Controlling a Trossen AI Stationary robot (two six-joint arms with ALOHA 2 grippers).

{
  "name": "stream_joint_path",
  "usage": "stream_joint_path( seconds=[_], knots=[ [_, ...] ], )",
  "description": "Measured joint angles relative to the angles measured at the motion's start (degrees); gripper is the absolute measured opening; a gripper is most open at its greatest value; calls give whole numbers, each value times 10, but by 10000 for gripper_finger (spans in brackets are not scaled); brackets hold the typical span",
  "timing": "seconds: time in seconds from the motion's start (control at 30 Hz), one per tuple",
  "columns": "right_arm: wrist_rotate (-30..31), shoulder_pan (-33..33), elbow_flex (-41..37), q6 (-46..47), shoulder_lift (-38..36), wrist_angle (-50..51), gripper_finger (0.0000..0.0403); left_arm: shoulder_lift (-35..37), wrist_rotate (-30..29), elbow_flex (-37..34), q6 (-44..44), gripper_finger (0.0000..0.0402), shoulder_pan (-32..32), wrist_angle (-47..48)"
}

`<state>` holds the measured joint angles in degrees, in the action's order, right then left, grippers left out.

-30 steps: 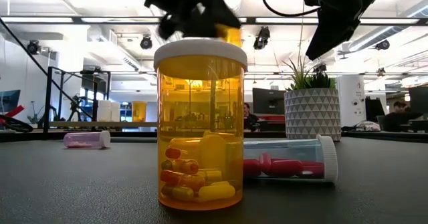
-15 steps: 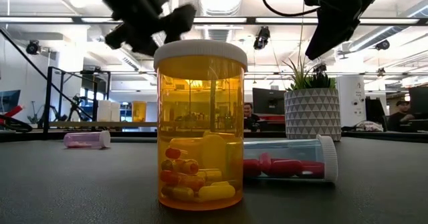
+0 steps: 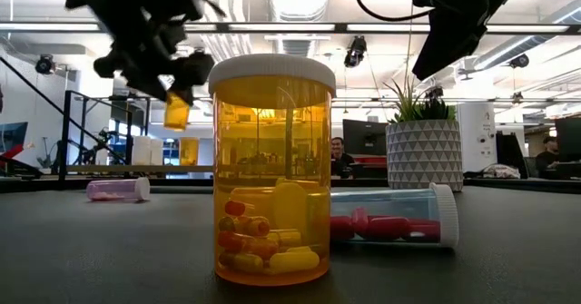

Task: Pick and place medicine bottles onto shelf by color
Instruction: Put the top orange pill bottle on the shelf aligned with the other orange pill bottle

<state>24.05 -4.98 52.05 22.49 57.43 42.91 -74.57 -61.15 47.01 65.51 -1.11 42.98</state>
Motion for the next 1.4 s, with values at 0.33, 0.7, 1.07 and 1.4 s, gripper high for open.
stream_joint_path(
  seconds=[0.33,0.7,1.07,1.4],
  knots=[
    [0,0,0,0,0,0,228,137,97,-195,-294,188,104,-332],
    [0,0,0,0,0,0,228,102,227,-245,-408,188,231,-522],
    [0,0,0,0,0,0,228,43,217,-233,-403,187,266,-544],
    [0,0,0,0,0,0,228,47,188,-234,-403,187,286,-542]
  ],
)
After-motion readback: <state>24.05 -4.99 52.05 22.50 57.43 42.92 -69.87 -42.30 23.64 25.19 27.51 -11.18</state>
